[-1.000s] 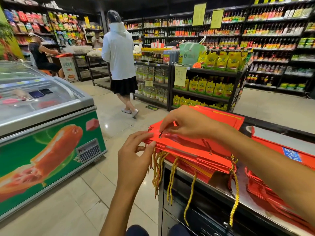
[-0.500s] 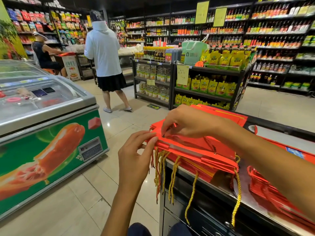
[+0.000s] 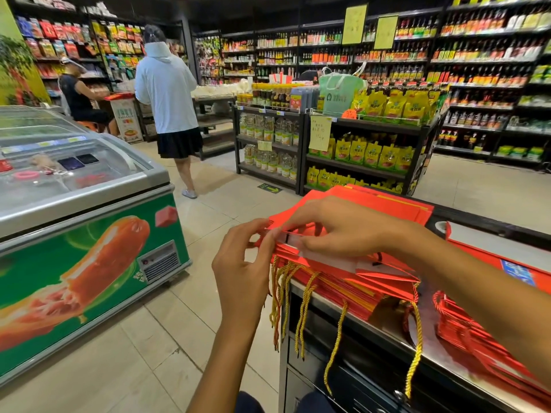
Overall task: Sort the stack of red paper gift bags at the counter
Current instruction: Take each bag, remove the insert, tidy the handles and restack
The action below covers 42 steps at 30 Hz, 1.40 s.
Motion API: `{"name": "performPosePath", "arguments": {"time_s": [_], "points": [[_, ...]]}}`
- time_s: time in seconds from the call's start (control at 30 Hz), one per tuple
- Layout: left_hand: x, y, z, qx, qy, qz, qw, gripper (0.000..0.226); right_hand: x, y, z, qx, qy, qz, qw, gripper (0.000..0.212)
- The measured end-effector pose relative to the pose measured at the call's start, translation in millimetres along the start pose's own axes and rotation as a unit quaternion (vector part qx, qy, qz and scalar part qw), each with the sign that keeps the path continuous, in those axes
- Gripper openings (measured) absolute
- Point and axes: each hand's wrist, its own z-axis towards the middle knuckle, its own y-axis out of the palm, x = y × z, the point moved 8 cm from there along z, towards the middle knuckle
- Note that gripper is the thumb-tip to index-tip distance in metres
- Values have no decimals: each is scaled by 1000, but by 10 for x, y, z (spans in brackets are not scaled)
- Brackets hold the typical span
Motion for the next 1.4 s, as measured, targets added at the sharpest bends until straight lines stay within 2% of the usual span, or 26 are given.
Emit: {"name": "performPosePath", "arguments": {"time_s": [0.1,0.2,0.3,0.47,0.6,0.7,0.9,1.4], "points": [[74,-21,-30,17,1,1,1000,24,19,-41,8,37,-1,22,999,36],[204,19,-40,-2,24,52,998,21,31,-23,29,56,-7,16,998,32],[211,47,-22,-28,-27,93,995,14,8,3,32,72,-20,9,997,32],[136,154,18,-68,-89,139,984,16,-77,-5,24,96,-38,11,995,32],[101,217,96,-80,-135,153,976,11,-76,-80,-4,137,-24,26,990,45],[58,231,146,-59,-152,143,976,7,-66,-99,-22,154,-8,47,987,52],[59,222,116,-49,-143,88,985,7,-17,-132,-74,170,-3,70,983,46],[-20,68,-36,-76,-112,17,991,8,-82,-131,-68,163,-18,62,985,45]]}}
